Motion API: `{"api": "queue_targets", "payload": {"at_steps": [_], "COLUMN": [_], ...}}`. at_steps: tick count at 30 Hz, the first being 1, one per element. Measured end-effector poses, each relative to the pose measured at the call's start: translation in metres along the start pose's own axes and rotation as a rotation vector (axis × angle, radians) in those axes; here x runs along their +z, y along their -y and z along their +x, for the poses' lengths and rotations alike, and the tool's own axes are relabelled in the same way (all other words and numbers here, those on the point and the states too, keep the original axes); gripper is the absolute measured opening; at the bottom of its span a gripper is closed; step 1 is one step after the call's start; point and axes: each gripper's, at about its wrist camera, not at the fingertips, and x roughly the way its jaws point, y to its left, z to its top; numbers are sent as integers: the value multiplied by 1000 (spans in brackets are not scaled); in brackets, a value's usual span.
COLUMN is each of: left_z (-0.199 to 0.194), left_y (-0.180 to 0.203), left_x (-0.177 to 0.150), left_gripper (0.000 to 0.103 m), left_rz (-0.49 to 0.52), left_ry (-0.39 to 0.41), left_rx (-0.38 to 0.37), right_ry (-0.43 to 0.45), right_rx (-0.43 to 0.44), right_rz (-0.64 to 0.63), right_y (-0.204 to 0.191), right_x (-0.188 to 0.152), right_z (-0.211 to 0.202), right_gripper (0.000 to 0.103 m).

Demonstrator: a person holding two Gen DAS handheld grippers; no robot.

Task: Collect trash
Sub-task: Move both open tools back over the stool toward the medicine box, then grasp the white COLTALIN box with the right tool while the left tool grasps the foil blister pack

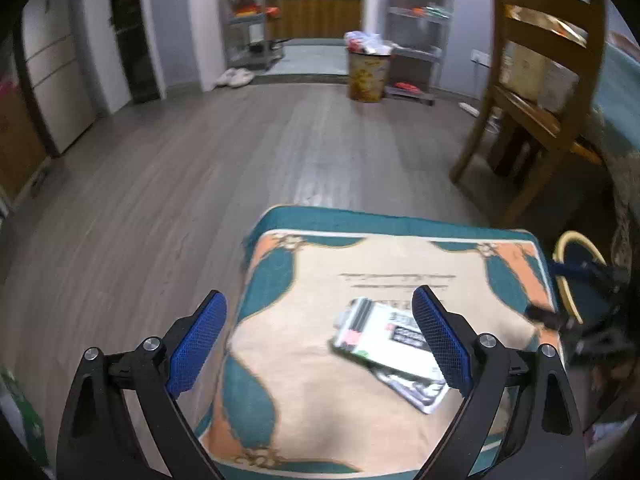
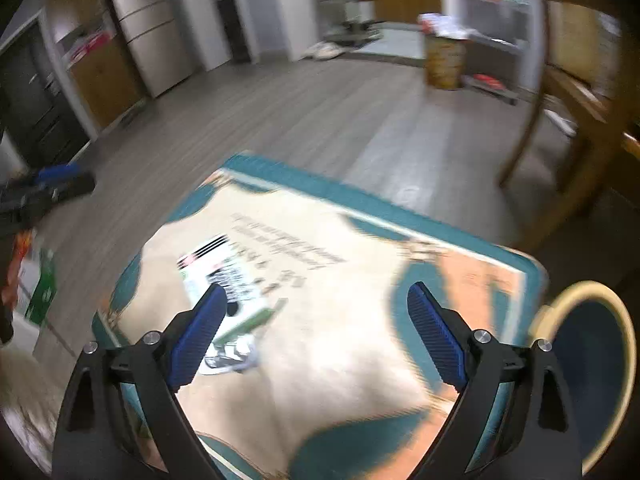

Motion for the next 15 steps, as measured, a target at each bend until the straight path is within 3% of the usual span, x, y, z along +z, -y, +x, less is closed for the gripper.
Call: {"api": "queue_targets", "payload": {"at_steps": [8,15], "left_z": [12,19], "left_y": [-30,-34], "left_x": [-5,-12], "left_gripper": [95,95], "left_rz": [-21,-8], "left_ry": [-40,-73], "left_rx": [24,26], "right_ry": [-122,-217], "right_rx": [108,80], "right_rz": [-120,-225], "right_y": [-58,-82], "right_x": [-1,-7], "right_z": [70,119], "right_gripper": [97,97]}}
